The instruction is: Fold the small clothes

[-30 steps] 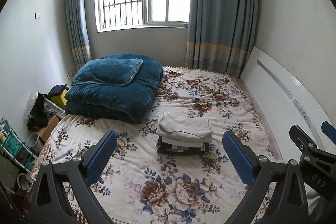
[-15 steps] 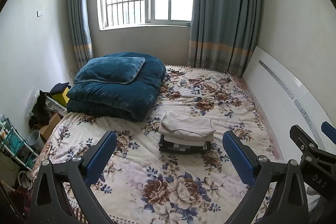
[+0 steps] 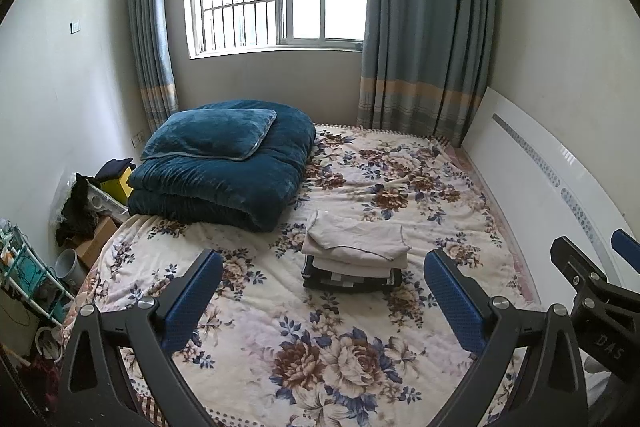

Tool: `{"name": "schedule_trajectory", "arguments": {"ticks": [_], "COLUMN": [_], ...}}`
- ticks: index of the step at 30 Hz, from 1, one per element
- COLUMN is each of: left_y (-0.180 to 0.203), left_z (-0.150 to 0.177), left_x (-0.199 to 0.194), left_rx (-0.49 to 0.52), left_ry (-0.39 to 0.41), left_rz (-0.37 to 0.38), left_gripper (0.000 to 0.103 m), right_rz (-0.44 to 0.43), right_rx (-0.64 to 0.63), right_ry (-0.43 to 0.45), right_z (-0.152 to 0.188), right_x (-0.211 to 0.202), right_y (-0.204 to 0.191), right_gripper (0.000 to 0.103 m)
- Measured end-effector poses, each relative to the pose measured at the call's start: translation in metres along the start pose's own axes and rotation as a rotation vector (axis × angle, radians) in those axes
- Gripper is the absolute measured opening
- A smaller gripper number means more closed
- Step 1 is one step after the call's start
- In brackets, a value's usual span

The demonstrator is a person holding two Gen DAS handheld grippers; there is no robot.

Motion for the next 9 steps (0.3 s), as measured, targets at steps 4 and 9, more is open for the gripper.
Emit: {"name": "schedule_trajectory", "arguments": {"ticks": [4,9], "left_y": [-0.0006,-0.0035], "left_z": [0.0005,0.001], "left_x": [-0.0002,-0.0026], "left_rx": [0.002,0.002], "left_ry": [0.001,0.007], "left_rz": [-0.004,-0.001], "left_gripper": [0.103,0.103], "right_rz": [-0.004,-0.014], "right_rx": [0.002,-0.002], "right_ry": [0.0,-0.002], "right_z": [-0.0007,-0.0041], "right_x": [-0.0009,-0.0012], "right_y": [-0.0002,-0.0016], "right_gripper": [0.103,0.103]}}
Point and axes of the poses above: each gripper's, at about its wrist camera, not at the fingertips, and x roughly the way its jaws point, y to its right, z to its underside, the point moved 1 cm from there along x, roughly the way its jaws point, and after that the axes turned 10 degrees about -z, right-handed, at the moved point
